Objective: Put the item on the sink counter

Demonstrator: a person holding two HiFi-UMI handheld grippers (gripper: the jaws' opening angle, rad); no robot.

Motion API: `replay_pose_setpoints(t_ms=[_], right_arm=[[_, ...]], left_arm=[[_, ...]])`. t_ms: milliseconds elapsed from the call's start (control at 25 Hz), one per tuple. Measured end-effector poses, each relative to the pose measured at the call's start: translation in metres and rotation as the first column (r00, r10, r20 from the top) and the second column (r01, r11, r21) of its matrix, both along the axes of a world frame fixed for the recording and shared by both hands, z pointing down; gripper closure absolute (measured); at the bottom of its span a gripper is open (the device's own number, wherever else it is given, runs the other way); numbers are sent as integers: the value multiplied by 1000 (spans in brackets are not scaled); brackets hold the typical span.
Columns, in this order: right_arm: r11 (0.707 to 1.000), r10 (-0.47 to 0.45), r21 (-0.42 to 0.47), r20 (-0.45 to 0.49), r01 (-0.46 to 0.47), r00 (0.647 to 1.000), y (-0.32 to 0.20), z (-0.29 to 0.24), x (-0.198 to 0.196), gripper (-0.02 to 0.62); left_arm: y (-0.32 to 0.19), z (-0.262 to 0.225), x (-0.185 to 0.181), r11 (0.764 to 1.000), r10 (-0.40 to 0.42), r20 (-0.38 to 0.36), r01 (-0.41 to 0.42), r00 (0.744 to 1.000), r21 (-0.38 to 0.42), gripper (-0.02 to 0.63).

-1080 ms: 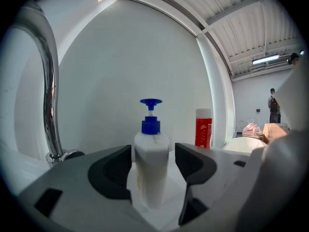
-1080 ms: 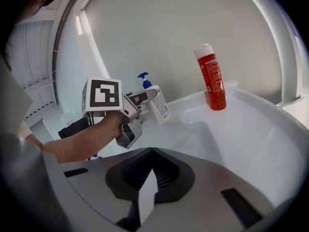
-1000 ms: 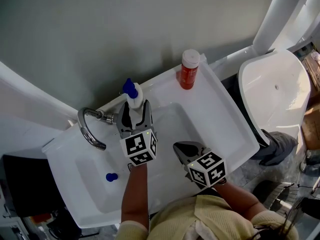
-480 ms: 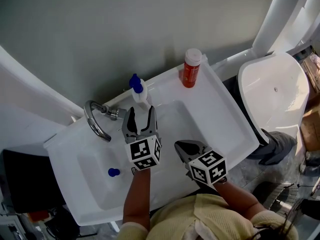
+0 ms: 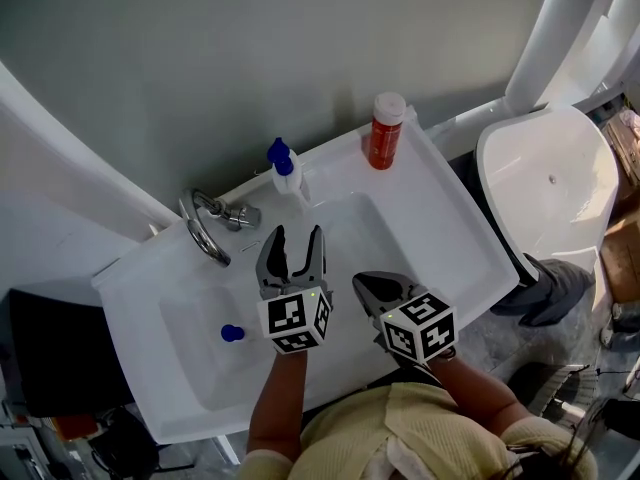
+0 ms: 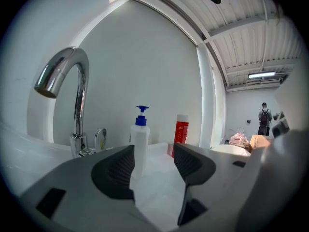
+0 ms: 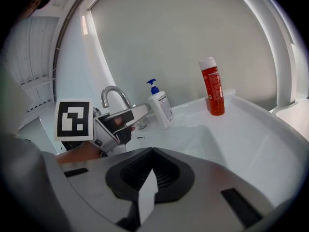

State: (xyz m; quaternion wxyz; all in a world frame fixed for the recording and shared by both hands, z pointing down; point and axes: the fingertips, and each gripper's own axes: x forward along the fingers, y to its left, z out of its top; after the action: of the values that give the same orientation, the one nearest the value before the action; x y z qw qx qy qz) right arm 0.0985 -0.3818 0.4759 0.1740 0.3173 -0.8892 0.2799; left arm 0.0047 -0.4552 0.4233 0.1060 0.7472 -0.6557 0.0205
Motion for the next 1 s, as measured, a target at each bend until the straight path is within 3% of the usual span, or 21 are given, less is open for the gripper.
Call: replay_pose_setpoints(t_ms=[600, 1000], right_arm=[[999, -5, 40, 0, 5, 1000, 9, -13, -3, 574], [998, -4, 57, 2, 4, 1000, 11, -18, -7, 574]], left_arm=[[41, -10, 9, 998, 57, -37, -58, 998, -30, 419], [59, -11, 11, 995, 75, -9, -75, 997, -66, 457]])
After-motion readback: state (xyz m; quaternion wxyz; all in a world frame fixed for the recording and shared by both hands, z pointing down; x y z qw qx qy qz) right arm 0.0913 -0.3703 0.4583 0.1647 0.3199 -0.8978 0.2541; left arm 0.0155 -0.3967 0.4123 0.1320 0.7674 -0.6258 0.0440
